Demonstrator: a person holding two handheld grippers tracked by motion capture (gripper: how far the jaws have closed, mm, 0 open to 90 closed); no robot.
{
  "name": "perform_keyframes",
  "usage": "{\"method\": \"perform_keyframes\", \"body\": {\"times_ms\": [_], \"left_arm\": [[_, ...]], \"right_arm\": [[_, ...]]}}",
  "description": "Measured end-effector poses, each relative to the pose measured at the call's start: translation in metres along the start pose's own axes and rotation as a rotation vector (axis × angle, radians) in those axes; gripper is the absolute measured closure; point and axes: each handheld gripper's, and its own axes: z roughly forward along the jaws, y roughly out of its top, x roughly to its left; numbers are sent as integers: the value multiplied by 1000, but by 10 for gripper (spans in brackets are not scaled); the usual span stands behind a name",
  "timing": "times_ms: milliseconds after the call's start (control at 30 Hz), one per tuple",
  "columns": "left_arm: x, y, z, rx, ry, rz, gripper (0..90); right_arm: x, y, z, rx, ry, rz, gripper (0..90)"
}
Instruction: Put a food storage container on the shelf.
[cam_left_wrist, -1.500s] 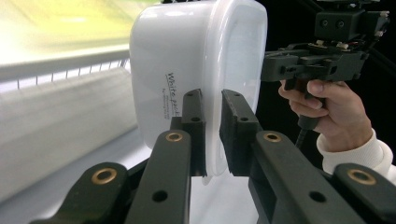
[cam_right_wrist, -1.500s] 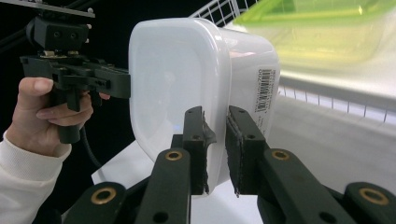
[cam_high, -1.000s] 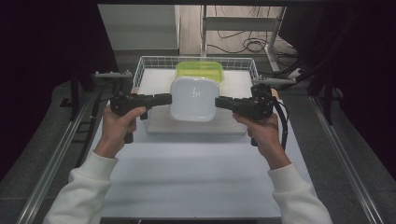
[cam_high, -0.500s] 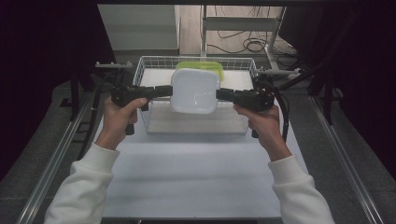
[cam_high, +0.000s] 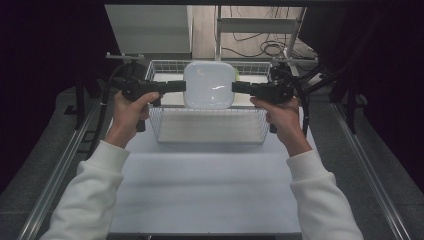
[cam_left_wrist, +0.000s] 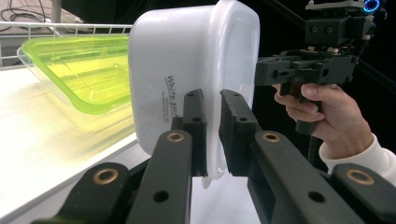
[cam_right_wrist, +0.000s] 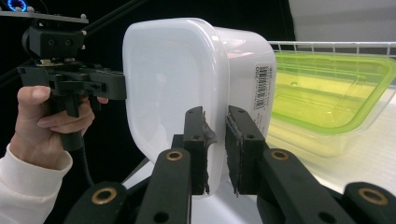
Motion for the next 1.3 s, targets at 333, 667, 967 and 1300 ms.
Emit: {"method": "perform_keyframes", "body": {"times_ms": [333,667,967,1300], "left_arm": [[15,21,7,19,4,-17,812],[30,37,19,33,1,-52,811],[42,45,26,26,0,-87,810],[51,48,33,37,-2,-149,809]], "right_arm": [[-13,17,8,2,-6,22,784],[-29,35,16,24,-3,65,786],[-39,47,20,38,-16,91,787],[-48,56,26,62,-25,133,787]]}}
